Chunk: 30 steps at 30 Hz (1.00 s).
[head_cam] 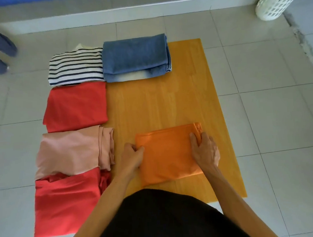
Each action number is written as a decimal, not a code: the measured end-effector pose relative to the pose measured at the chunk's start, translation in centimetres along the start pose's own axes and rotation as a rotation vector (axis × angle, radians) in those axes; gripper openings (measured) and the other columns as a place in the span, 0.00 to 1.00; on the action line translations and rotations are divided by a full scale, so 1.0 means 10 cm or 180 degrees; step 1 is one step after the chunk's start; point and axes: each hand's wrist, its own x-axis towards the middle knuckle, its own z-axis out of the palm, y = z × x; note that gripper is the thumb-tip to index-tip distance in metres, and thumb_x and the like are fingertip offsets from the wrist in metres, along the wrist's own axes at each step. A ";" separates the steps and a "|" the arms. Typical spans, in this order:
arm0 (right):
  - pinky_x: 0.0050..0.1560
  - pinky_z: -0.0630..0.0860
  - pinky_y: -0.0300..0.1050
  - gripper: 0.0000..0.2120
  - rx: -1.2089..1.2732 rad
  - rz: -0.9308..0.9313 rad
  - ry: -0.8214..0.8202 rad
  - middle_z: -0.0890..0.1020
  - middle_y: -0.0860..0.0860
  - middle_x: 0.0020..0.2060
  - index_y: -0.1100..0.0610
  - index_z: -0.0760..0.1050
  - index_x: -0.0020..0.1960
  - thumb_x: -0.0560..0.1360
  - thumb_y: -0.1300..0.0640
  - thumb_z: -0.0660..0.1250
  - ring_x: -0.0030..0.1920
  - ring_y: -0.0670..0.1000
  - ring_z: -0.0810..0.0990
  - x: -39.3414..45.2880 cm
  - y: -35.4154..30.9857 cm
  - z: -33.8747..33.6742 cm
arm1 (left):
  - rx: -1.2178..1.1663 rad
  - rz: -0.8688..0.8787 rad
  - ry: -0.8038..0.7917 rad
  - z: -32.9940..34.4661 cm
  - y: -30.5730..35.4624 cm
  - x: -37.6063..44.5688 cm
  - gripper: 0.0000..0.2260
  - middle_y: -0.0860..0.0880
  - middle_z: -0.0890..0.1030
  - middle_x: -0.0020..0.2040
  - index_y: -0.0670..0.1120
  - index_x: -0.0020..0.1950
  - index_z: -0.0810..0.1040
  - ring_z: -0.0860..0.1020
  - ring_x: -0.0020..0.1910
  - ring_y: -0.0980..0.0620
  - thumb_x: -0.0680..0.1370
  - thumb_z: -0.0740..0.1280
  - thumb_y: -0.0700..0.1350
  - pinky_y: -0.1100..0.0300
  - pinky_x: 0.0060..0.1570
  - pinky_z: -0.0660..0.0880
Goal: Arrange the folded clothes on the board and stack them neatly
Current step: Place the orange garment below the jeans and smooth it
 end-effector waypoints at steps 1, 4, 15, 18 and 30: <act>0.39 0.70 0.48 0.21 0.0047 -0.0073 0.0020 0.78 0.51 0.41 0.53 0.69 0.48 0.80 0.35 0.55 0.40 0.54 0.76 -0.04 -0.04 0.03 | -0.0086 -0.0061 -0.0034 -0.04 -0.03 0.02 0.12 0.47 0.78 0.51 0.48 0.54 0.71 0.78 0.47 0.46 0.77 0.64 0.53 0.46 0.50 0.79; 0.38 0.71 0.49 0.21 0.0144 -0.0022 -0.0154 0.79 0.51 0.37 0.53 0.67 0.49 0.80 0.35 0.53 0.37 0.55 0.76 -0.09 -0.15 0.11 | -0.0286 -0.0196 -0.0157 -0.14 -0.09 0.04 0.25 0.49 0.76 0.60 0.45 0.68 0.70 0.76 0.59 0.45 0.78 0.64 0.59 0.45 0.58 0.76; 0.40 0.70 0.49 0.15 0.1204 -0.0547 -0.0251 0.78 0.51 0.39 0.56 0.72 0.49 0.81 0.44 0.62 0.39 0.53 0.76 0.46 -0.93 0.03 | -0.0829 0.0382 0.0407 -0.68 0.45 0.48 0.23 0.49 0.78 0.60 0.45 0.67 0.75 0.77 0.59 0.46 0.79 0.65 0.58 0.49 0.59 0.75; 0.42 0.71 0.48 0.13 0.1315 -0.0709 -0.0225 0.76 0.48 0.38 0.55 0.70 0.50 0.81 0.45 0.62 0.39 0.51 0.73 0.70 -1.29 0.02 | -0.0798 0.0601 0.0605 -0.86 0.74 0.71 0.15 0.48 0.82 0.51 0.46 0.53 0.80 0.81 0.53 0.43 0.78 0.65 0.57 0.44 0.55 0.79; 0.36 0.71 0.45 0.14 0.1156 -0.0508 -0.0590 0.76 0.46 0.38 0.56 0.72 0.52 0.81 0.44 0.62 0.43 0.54 0.79 1.39 -1.73 0.39 | 0.0056 0.0504 0.1183 -0.92 1.17 1.49 0.14 0.44 0.81 0.54 0.43 0.60 0.77 0.77 0.48 0.47 0.80 0.65 0.50 0.57 0.43 0.69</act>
